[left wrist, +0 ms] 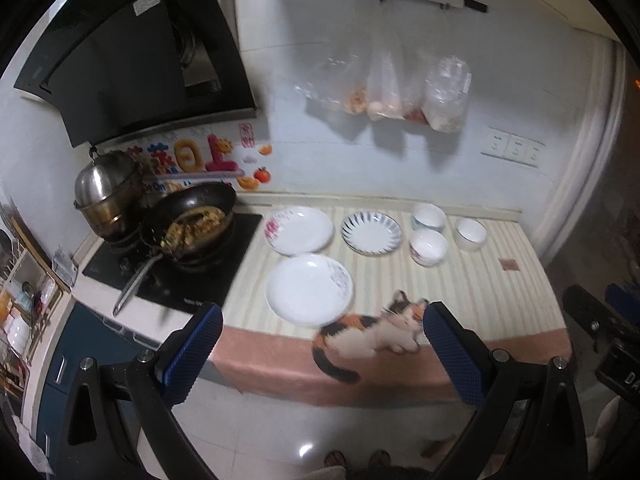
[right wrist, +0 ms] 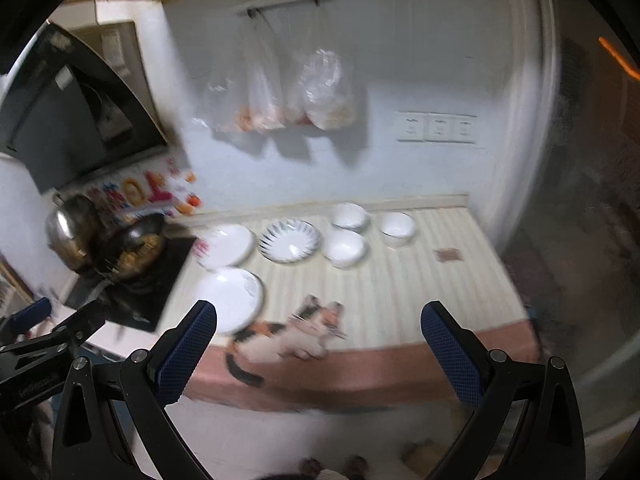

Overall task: Organize plates and bowls
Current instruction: 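Grasp the rim of the grey-flower white plate with both tools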

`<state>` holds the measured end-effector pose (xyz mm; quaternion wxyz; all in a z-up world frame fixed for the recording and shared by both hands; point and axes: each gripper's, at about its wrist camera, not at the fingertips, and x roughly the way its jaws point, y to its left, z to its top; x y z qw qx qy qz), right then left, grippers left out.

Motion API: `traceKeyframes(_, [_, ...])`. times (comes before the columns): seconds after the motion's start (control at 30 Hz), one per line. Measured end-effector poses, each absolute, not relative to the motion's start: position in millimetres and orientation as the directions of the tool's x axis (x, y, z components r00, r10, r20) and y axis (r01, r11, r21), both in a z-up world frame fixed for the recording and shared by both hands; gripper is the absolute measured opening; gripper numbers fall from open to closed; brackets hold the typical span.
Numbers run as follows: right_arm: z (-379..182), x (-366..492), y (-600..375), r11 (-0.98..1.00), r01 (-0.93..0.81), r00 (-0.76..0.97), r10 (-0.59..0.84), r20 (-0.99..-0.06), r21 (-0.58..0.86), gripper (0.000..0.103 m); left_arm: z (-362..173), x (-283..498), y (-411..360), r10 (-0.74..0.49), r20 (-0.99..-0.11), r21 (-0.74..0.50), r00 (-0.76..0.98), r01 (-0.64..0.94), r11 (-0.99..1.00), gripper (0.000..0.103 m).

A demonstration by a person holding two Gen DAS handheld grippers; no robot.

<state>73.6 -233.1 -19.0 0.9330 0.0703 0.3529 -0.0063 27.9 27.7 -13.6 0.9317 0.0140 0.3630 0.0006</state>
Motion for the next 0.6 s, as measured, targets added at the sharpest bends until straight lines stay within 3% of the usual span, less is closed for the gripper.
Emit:
traceKeyframes(0.2, [-87,136,-222,0.975,0.044,0.659,0.134,-0.740,0.216,0.103,-65,89,71,0.101,-0.678,0.094,0.728,-0.050,0.994,0.103])
traceKeyframes(0.6, [-301,337,-164,0.955,-0.039,0.355,0.288,-0.889,0.294,0.102,-234,253,134,0.128,-0.886,0.070,0.445,-0.143,0.987,0.103])
